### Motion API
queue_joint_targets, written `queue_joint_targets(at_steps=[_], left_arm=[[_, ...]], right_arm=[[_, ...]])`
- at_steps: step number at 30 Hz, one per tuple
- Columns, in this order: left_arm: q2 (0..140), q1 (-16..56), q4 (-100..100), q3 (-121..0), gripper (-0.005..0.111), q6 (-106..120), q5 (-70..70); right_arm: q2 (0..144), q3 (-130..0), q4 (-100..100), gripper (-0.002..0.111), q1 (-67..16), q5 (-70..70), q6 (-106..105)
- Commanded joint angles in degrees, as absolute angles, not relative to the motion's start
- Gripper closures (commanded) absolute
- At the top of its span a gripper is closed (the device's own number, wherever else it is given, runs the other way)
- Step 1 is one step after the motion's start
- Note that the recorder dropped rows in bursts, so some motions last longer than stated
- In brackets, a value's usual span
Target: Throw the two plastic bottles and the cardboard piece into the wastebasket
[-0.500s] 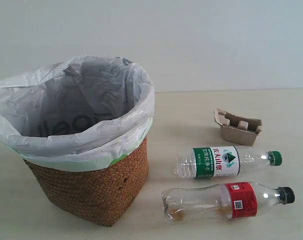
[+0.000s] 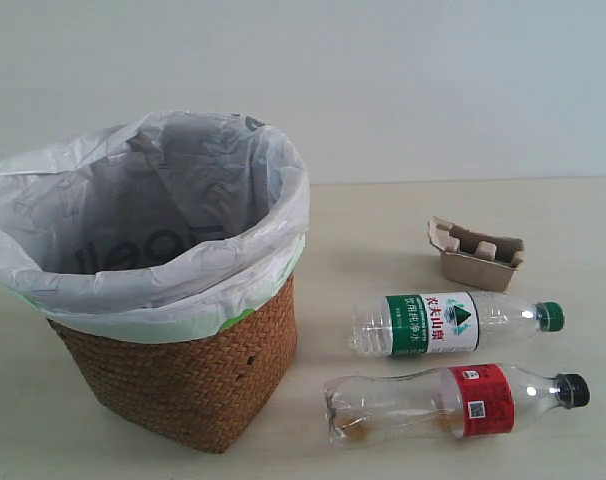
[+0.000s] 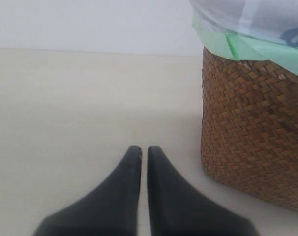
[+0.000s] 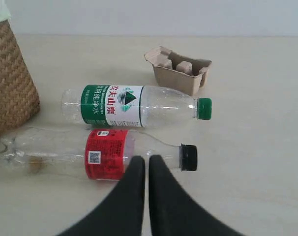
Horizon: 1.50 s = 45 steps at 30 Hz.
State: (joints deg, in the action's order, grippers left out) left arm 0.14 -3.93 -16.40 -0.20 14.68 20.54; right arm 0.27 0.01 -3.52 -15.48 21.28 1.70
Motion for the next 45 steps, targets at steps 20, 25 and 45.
queue_joint_targets(at_steps=[20,25,45], left_arm=[[0.0,-4.1,-16.1,0.0,0.103,14.9,20.6],[0.0,-4.1,-16.1,0.0,0.103,14.9,20.6],[0.0,-4.1,-16.1,0.0,0.103,14.9,20.6]], right_arm=[[0.0,0.0,-31.2,0.108,-15.2,20.6,35.6],[0.0,0.0,-31.2,0.108,-15.2,18.0,35.6],[0.0,0.0,-31.7,0.108,-15.4,9.0,21.5]])
